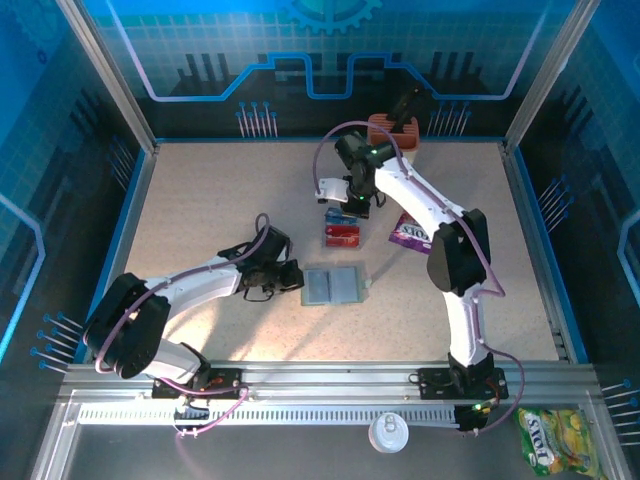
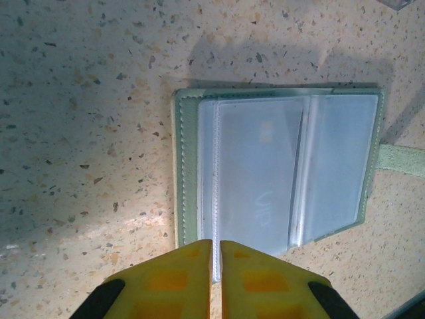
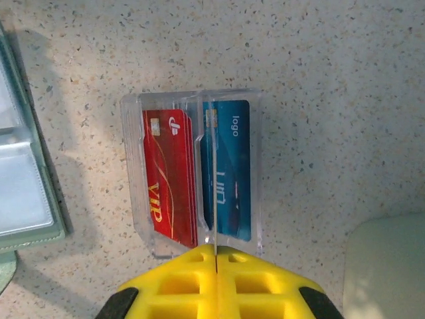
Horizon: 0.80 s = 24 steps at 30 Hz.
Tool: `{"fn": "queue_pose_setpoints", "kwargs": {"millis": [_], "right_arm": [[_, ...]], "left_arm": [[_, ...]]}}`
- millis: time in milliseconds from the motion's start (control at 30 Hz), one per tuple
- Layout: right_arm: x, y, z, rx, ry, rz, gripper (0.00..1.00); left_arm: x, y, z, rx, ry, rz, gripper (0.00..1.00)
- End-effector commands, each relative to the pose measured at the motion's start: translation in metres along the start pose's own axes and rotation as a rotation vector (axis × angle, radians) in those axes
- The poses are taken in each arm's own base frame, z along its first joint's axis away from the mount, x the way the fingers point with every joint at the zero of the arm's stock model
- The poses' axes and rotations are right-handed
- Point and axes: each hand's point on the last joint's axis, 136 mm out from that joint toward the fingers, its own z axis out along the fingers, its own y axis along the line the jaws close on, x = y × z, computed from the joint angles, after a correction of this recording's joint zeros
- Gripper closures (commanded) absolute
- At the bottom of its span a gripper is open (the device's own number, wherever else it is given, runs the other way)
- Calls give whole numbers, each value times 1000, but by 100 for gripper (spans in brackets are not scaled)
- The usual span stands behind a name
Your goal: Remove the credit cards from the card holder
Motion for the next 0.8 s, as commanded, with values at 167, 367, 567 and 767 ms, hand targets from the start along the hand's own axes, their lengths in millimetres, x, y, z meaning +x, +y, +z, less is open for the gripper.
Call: {"fn": "queue_pose_setpoints", "kwargs": {"millis": [167, 367, 567, 767], "right_arm": [[11, -2, 20, -72, 51, -11, 100], [11, -3, 19, -82, 41, -4, 100], [19, -9, 14, -47, 77, 11, 83], [13, -14, 3, -4, 49, 43, 82]], "left_arm": [[4, 4, 5, 1, 37, -22, 89], [3, 3, 6, -3, 38, -21, 89], [3, 2, 6, -3, 41, -19, 89], [3, 0, 6, 1, 49, -12, 89]]}}
